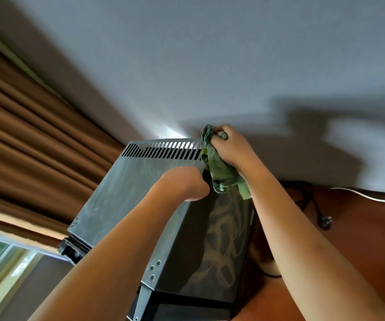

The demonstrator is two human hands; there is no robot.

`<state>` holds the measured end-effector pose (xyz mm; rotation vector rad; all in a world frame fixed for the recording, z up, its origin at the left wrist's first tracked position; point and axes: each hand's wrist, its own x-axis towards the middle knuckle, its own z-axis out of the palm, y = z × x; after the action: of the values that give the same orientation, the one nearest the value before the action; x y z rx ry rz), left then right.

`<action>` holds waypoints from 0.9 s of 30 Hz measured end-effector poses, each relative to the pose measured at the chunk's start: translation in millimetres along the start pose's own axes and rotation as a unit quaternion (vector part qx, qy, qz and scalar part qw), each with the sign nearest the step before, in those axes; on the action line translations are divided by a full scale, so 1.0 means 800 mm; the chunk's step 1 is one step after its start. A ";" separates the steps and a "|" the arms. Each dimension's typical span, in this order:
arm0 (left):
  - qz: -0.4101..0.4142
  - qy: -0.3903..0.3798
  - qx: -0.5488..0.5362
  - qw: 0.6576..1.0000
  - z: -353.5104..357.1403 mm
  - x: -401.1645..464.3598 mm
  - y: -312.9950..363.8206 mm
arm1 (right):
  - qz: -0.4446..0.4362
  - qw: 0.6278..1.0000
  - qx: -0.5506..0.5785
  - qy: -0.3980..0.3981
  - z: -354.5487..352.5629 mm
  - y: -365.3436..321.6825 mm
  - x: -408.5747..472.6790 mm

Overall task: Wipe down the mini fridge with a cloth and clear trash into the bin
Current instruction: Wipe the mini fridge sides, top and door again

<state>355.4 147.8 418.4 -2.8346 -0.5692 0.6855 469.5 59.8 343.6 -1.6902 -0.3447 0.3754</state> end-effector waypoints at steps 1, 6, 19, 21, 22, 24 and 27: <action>0.000 0.000 0.000 1.000 0.000 -0.001 0.000 | -0.011 1.000 0.004 0.019 0.003 0.002 0.001; 0.000 0.008 -0.010 1.000 0.006 -0.002 -0.003 | 0.083 0.990 0.108 0.028 0.009 0.051 -0.014; -0.011 0.008 0.011 1.000 0.007 -0.001 0.002 | 0.039 0.996 0.083 0.020 0.036 0.063 -0.065; -0.014 0.016 0.004 1.000 0.009 -0.004 0.001 | 0.090 0.994 0.058 0.028 0.037 0.081 -0.068; -0.014 0.017 0.001 1.000 0.011 -0.004 0.001 | 0.125 0.991 0.037 0.012 0.034 0.091 -0.071; -0.012 0.019 -0.001 1.000 0.015 -0.003 0.000 | 0.182 0.982 0.025 -0.048 0.028 0.104 -0.085; -0.010 0.027 0.010 1.000 0.017 0.000 -0.001 | 0.168 0.980 0.084 -0.066 0.025 0.097 -0.093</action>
<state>348.7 149.2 406.6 -2.8159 -0.5771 0.6067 395.2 34.2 268.0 -1.5601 -0.1178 0.7495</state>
